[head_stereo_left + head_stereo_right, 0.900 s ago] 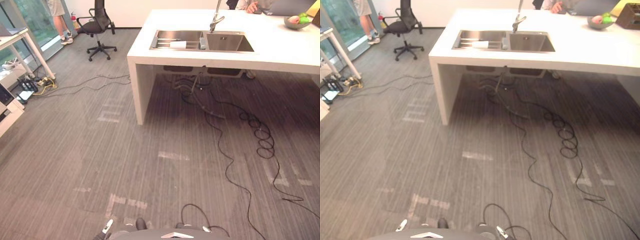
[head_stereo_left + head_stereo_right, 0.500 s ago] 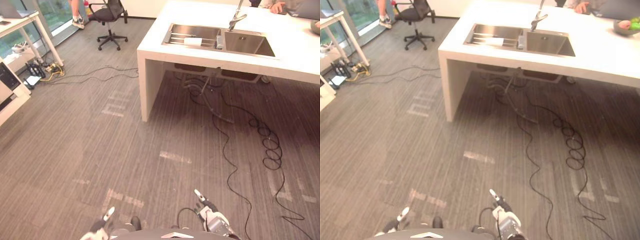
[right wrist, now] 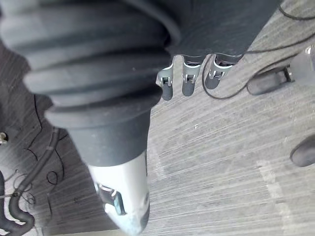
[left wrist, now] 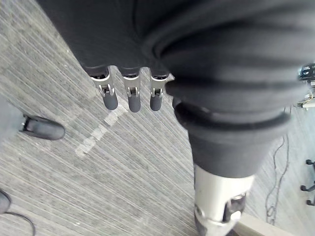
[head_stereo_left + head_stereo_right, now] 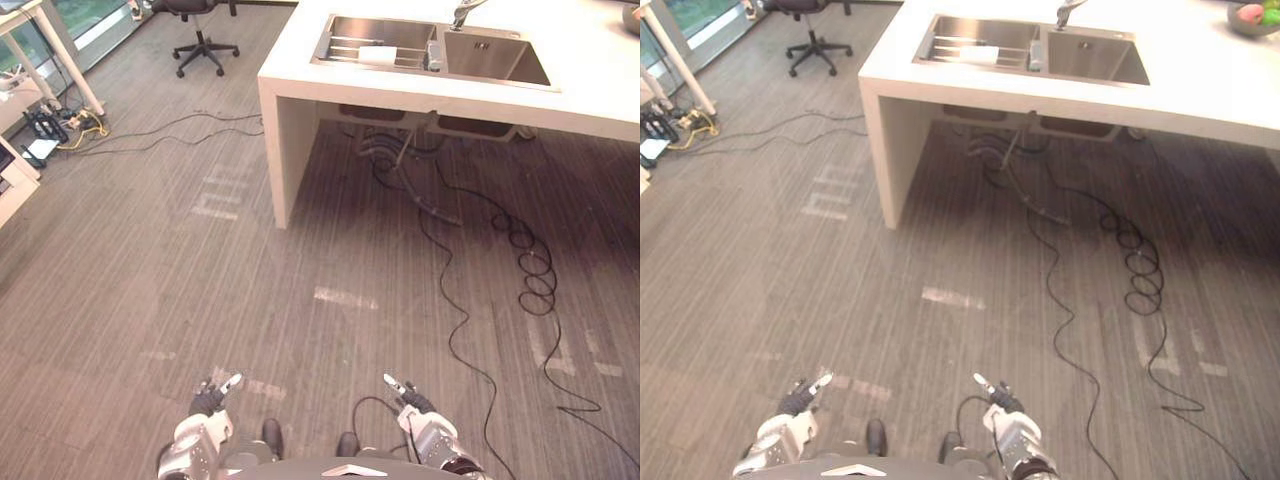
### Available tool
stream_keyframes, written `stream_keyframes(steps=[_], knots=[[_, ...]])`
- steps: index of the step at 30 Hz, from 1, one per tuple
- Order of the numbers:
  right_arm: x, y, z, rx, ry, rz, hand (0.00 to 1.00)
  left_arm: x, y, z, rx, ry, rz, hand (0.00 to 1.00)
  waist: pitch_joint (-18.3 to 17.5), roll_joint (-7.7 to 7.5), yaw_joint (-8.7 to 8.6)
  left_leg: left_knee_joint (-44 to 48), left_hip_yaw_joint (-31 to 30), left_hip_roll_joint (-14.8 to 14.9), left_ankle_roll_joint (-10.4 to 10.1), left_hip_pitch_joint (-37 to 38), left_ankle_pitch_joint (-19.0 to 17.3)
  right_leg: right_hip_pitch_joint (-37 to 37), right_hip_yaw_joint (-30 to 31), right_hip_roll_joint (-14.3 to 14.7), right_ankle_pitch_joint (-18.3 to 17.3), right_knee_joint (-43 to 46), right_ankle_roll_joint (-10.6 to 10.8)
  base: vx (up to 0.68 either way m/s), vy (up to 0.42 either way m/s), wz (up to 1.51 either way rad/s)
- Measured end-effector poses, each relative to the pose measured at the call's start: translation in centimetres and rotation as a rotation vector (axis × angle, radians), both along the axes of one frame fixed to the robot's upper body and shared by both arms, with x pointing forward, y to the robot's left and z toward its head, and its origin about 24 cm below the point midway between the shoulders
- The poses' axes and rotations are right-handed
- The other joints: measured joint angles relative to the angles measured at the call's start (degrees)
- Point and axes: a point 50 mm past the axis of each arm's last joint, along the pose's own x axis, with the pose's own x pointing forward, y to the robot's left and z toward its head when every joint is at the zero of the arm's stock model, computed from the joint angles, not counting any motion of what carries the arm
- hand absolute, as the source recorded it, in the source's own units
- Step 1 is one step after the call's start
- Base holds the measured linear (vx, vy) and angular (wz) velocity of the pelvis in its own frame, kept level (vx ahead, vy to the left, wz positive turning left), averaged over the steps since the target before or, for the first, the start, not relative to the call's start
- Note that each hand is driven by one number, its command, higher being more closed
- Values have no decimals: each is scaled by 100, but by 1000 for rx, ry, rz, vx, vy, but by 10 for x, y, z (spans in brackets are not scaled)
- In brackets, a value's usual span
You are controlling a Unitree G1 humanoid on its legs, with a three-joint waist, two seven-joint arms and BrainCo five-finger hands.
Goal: Walk over to the sink, pick up the cup, carry it to the dishwasher, place the cup inside the dishwasher, then close the dishwasher door
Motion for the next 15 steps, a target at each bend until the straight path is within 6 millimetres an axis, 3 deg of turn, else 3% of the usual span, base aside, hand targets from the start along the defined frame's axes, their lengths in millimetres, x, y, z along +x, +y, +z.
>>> stream_keyframes(steps=[5, 10, 15], knots=[[-25, -5, -9, 1, 99, -11, 0, -31, 3, -14, -52, 135, 19, 0, 47, 12, -12, -1, 306, 68, -22, 302, -105, 172, 315, 63, 7, -23, 19, 1, -9, -30], [-61, -3, -21, 72, 224, -83, 0, -40, 6, -18, -85, 176, 53, 0, 44, 15, -16, -2, 499, 100, 1, 402, -136, 203, 501, 95, 74, -58, 18, -21, -4, -21], [-72, -2, -23, 127, 226, -132, 0, -42, 5, -19, -65, 192, 51, 0, 24, 20, -23, -1, 750, 140, 6, 511, -169, 211, 685, 124, 97, -63, 16, -30, -7, -24]])
